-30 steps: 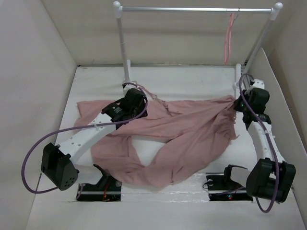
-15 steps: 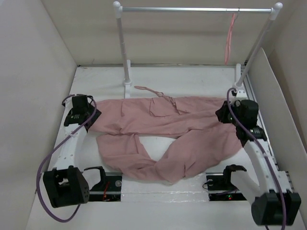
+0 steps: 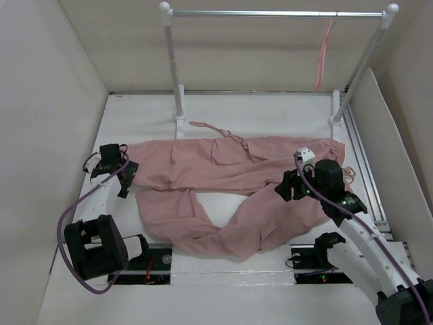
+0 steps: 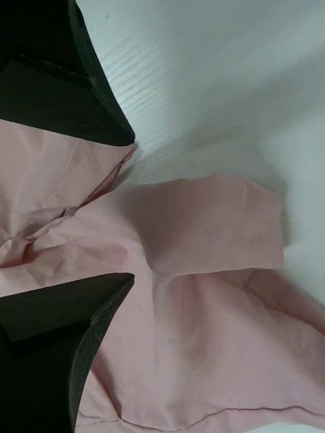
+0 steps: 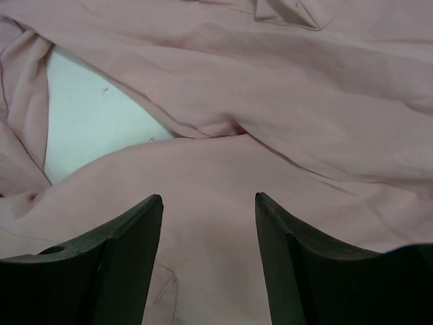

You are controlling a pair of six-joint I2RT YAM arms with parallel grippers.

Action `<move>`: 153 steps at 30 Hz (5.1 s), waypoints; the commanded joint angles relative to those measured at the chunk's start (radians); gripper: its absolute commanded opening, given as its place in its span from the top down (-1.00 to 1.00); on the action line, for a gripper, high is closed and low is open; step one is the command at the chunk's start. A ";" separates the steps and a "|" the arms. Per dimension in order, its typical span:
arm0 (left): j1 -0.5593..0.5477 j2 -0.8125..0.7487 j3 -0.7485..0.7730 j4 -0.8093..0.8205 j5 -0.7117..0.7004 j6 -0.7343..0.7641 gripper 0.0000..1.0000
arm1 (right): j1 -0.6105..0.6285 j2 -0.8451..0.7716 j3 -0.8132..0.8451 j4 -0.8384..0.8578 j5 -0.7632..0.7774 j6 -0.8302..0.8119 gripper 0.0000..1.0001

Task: Place the trousers on the hanger
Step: Flatten out the trousers at the center of the board.

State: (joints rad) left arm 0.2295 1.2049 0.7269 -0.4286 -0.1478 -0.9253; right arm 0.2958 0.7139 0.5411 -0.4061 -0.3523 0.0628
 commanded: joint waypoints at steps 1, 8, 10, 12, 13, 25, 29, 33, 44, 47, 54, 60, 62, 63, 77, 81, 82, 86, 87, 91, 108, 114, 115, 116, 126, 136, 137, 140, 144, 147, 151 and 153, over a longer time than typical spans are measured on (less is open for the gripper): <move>0.002 -0.002 -0.033 0.040 -0.007 -0.110 -0.43 | 0.028 -0.001 0.023 -0.003 0.015 -0.034 -0.26; -0.015 -0.031 -0.008 0.151 0.030 -0.078 1.00 | 0.028 0.070 -0.023 0.075 0.038 -0.034 -0.28; -0.060 -0.077 0.140 0.102 -0.065 -0.023 1.00 | 0.037 0.126 -0.041 0.105 0.041 -0.038 -0.30; -0.094 -0.090 0.185 0.068 -0.084 0.018 1.00 | 0.037 0.139 -0.046 0.115 0.050 -0.040 -0.38; -0.110 -0.091 0.266 0.048 -0.113 0.040 1.00 | 0.037 0.165 -0.053 0.137 0.055 -0.043 -0.41; -0.203 -0.151 0.031 -0.059 -0.145 0.119 0.95 | 0.028 0.326 -0.018 0.176 0.065 -0.107 -0.54; -0.134 -0.165 -0.052 -0.018 -0.124 0.082 0.73 | 0.008 0.297 -0.004 0.132 0.065 -0.129 -0.54; -0.134 -0.165 -0.021 -0.035 -0.098 0.089 -0.26 | -0.001 0.254 0.003 0.089 0.073 -0.149 -0.54; -0.088 0.051 0.160 0.036 -0.225 0.154 -0.50 | -0.011 0.243 0.020 0.056 0.010 -0.184 0.71; -0.088 0.183 0.212 0.025 -0.149 0.155 -0.30 | -0.011 0.222 0.039 0.027 0.016 -0.184 0.84; -0.088 0.356 0.166 0.169 -0.022 0.164 0.01 | -0.011 0.153 0.066 -0.014 0.001 -0.140 0.46; -0.018 0.594 0.352 0.169 -0.041 0.197 0.13 | -0.001 0.133 0.117 -0.098 0.022 -0.132 -0.14; 0.005 0.669 0.409 0.172 -0.029 0.216 0.12 | -0.001 0.128 0.149 -0.115 0.039 -0.129 -0.20; 0.019 0.695 0.484 0.168 -0.032 0.238 0.11 | -0.001 0.128 0.160 -0.125 0.044 -0.127 -0.21; -0.108 0.218 0.461 0.064 0.022 0.358 -0.31 | 0.008 0.111 0.201 -0.143 -0.010 -0.172 0.65; -0.292 -0.048 0.226 0.024 0.084 0.353 0.10 | 0.017 0.032 0.145 -0.151 0.001 -0.166 1.00; -0.323 -0.123 0.198 -0.008 0.106 0.347 0.12 | 0.017 0.006 0.131 -0.149 -0.001 -0.164 0.98; -0.478 -0.130 0.163 -0.175 0.175 0.326 0.09 | 0.017 -0.013 0.131 -0.155 -0.062 -0.165 0.63; -0.524 -0.123 0.176 -0.199 0.159 0.312 0.07 | 0.017 -0.011 0.132 -0.158 -0.071 -0.170 0.54; -0.783 -0.076 0.273 -0.396 -0.106 0.135 -0.04 | 0.017 0.016 0.154 -0.168 -0.126 -0.214 0.05; -0.622 -0.171 0.904 -0.299 -0.156 0.278 -0.05 | 0.897 0.788 0.558 0.227 0.085 -0.067 -0.26; -0.622 -0.137 1.040 -0.263 -0.139 0.335 -0.05 | 0.990 1.082 0.813 0.199 0.107 -0.070 -0.39; -0.622 -0.125 1.084 -0.266 -0.127 0.344 -0.05 | 1.002 1.154 0.888 0.181 0.110 -0.073 -0.41; -0.622 -0.107 1.101 -0.263 -0.116 0.347 -0.05 | 1.022 1.185 0.925 0.175 0.111 -0.077 -0.43; -0.622 -0.105 1.088 -0.254 -0.072 0.394 -0.05 | 1.045 1.415 1.056 0.178 0.147 -0.012 0.03; -0.622 -0.110 1.068 -0.315 -0.194 0.456 -0.06 | 1.045 1.030 0.924 0.153 0.240 -0.050 1.00; -0.622 -0.096 1.080 -0.328 -0.205 0.467 -0.06 | 1.045 0.980 0.909 0.153 0.237 -0.050 1.00; -0.622 -0.052 1.134 -0.404 -0.294 0.508 -0.08 | 1.045 0.809 0.864 0.116 0.199 -0.050 1.00; -0.622 -0.056 1.142 -0.435 -0.375 0.516 -0.10 | 1.045 0.635 0.792 0.104 0.100 -0.095 1.00; -0.622 -0.053 1.142 -0.450 -0.401 0.513 -0.10 | 1.022 0.518 0.719 0.145 0.037 -0.104 1.00; -0.622 -0.041 1.102 -0.464 -0.440 0.517 -0.11 | 0.883 0.528 0.606 0.199 -0.020 -0.086 1.00; -0.622 -0.027 1.079 -0.467 -0.444 0.519 -0.12 | 0.821 0.585 0.596 0.213 -0.027 -0.095 1.00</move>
State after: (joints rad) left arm -0.3927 1.1652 1.8263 -0.8833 -0.5400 -0.4240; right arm 1.1931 1.2060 1.1793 -0.2279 -0.3344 -0.0227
